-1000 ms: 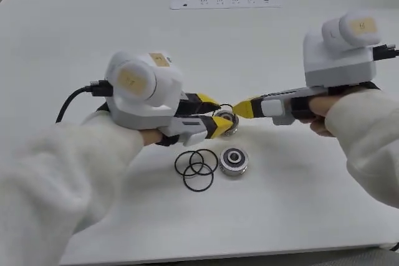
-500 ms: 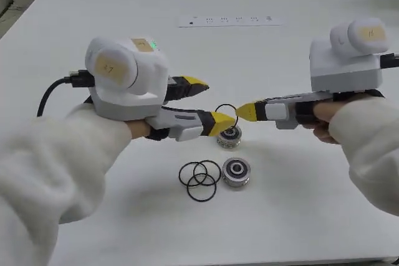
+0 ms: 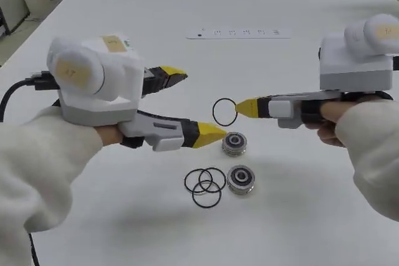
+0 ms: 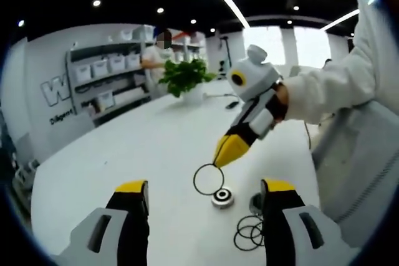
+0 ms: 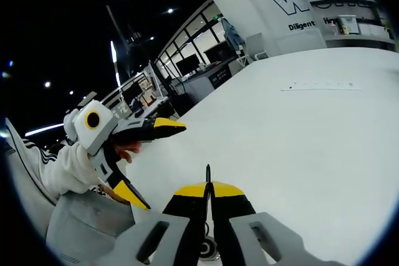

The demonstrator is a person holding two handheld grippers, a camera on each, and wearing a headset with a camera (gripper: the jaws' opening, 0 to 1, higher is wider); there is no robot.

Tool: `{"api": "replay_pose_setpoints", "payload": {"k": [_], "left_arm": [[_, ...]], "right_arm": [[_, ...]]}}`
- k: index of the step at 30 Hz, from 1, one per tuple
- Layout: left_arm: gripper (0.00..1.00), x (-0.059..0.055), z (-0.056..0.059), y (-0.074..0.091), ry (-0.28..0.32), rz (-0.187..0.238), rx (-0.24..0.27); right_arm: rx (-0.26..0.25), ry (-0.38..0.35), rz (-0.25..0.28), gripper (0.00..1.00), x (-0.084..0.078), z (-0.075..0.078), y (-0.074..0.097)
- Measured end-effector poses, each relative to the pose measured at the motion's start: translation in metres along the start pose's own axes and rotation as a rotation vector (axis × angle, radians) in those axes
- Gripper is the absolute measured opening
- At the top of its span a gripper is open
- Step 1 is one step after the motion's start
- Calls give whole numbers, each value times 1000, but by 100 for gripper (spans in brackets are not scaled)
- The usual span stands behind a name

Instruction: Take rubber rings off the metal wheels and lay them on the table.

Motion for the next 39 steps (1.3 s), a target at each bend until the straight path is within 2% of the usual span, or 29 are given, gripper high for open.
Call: {"api": "replay_pose_setpoints", "payload": {"k": [10,17,23,28,32,36,39], "left_arm": [[86,-7,4,34,51,12,-9],[89,-18,9,55,90,-8,17],[89,-30,16,69,135,-18,7],[92,-34,18,76,159,-27,8],[93,-41,17,80,190,-35,15],[95,-47,20,81,225,-49,10],[95,-46,22,81,231,-50,2]], "right_arm": [[48,11,0,0,4,-11,-4],[84,10,-37,0,-1,-17,-11],[103,20,-90,0,-7,-20,-17],[122,18,-140,0,-15,-22,-22],[139,0,-215,0,-25,-22,-26],[129,-2,-284,0,-36,-20,-29],[133,-15,-316,0,-42,-18,-31]]}}
Point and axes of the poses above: the centre of the closed fingertips' face, and the gripper's own axes: y roughly backward along the fingers, z roughly to its right, x roughly out of its top, the point moved 10 cm from there along y, roughly backward along the fingers, and after that the axes turned 6 degrees about x, right-handed, at the moved point
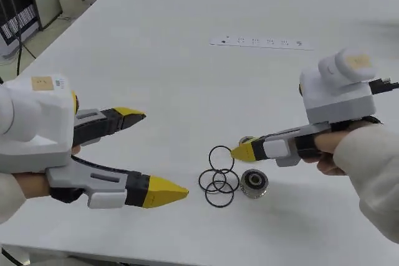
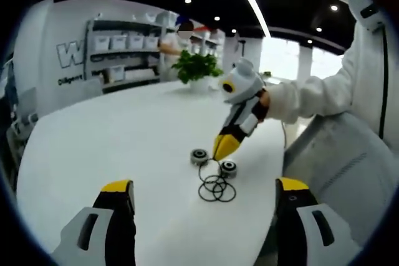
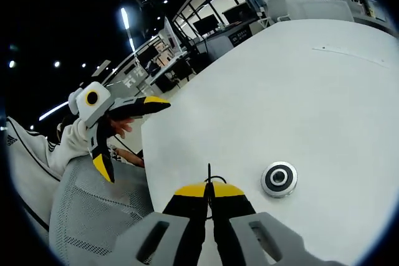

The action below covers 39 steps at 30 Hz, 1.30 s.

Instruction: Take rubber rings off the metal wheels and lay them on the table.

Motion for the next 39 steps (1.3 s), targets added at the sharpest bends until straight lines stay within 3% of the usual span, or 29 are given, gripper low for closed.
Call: {"api": "replay_pose_setpoints", "payload": {"k": [8,15,27,39], "left_arm": [[95,0,4,-1,-13,-6,-17],[93,-1,6,-2,-17,-17,-29],[93,-3,7,-2,-16,-23,-37],[93,-3,7,-2,-15,-24,-37]], "right_arm": [[-34,-9,-47,0,-8,4,-3],[-80,-21,-62,0,-12,10,-2],[-110,-3,-76,3,-12,12,0],[-129,21,-25,4,-1,9,11]]}}
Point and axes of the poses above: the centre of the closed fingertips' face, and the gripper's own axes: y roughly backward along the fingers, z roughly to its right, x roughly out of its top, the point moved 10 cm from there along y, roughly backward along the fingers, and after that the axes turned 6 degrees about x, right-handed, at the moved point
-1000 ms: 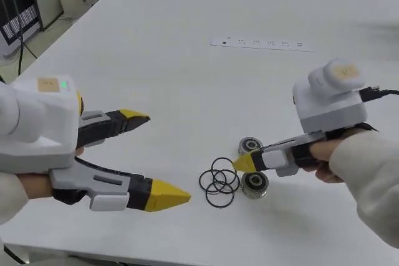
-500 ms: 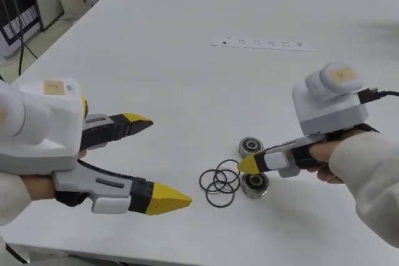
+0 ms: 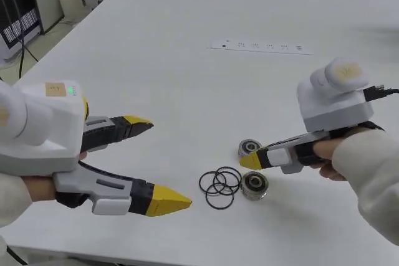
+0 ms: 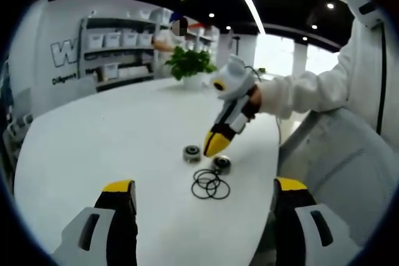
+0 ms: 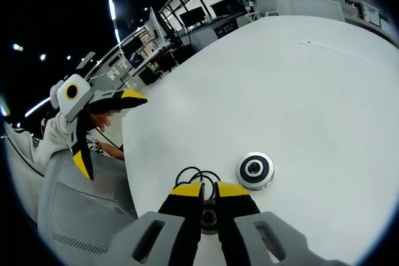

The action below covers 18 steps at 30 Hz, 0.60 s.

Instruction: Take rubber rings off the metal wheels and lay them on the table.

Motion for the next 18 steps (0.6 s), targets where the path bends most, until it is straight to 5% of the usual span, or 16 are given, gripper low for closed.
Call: {"api": "replay_pose_setpoints", "payload": {"k": [12,18], "left_arm": [[93,-1,-1,1,10,-4,6],[93,-2,-2,1,27,-1,11]], "right_arm": [[-7,64,151,6,26,-12,24],[-13,123,236,17,37,-22,50]]}}
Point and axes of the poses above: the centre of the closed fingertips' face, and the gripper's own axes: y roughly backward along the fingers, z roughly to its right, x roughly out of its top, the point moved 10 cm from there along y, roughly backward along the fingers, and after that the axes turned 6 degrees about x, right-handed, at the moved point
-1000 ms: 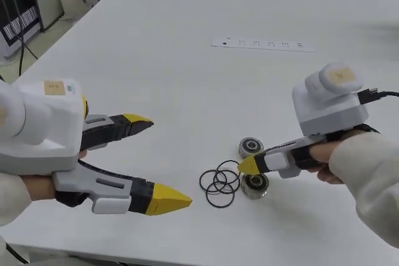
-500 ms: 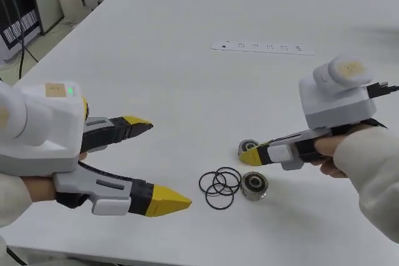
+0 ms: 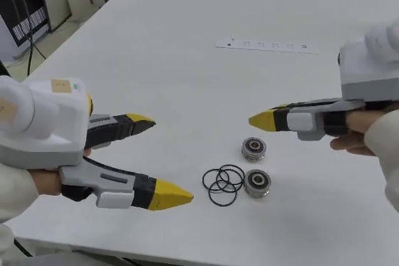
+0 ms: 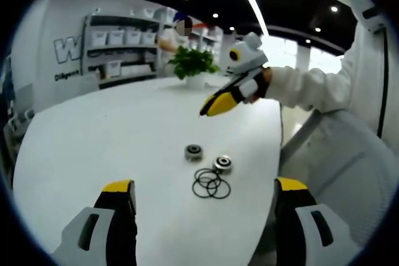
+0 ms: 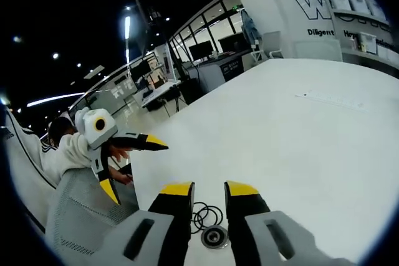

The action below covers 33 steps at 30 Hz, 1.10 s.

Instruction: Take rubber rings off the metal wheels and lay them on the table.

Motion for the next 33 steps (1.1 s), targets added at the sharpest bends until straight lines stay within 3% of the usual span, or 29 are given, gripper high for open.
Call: {"api": "replay_pose_setpoints", "payload": {"k": [9,17,24,33], "left_arm": [[94,0,0,3,16,13,16],[95,1,0,4,29,28,25],[96,2,-1,8,38,47,41],[100,2,0,13,58,64,51]], "right_arm": [[-18,83,102,38,23,-8,43],[-49,196,119,53,30,-23,78],[-62,270,135,64,24,-29,101],[-45,293,155,81,-5,-37,111]]}}
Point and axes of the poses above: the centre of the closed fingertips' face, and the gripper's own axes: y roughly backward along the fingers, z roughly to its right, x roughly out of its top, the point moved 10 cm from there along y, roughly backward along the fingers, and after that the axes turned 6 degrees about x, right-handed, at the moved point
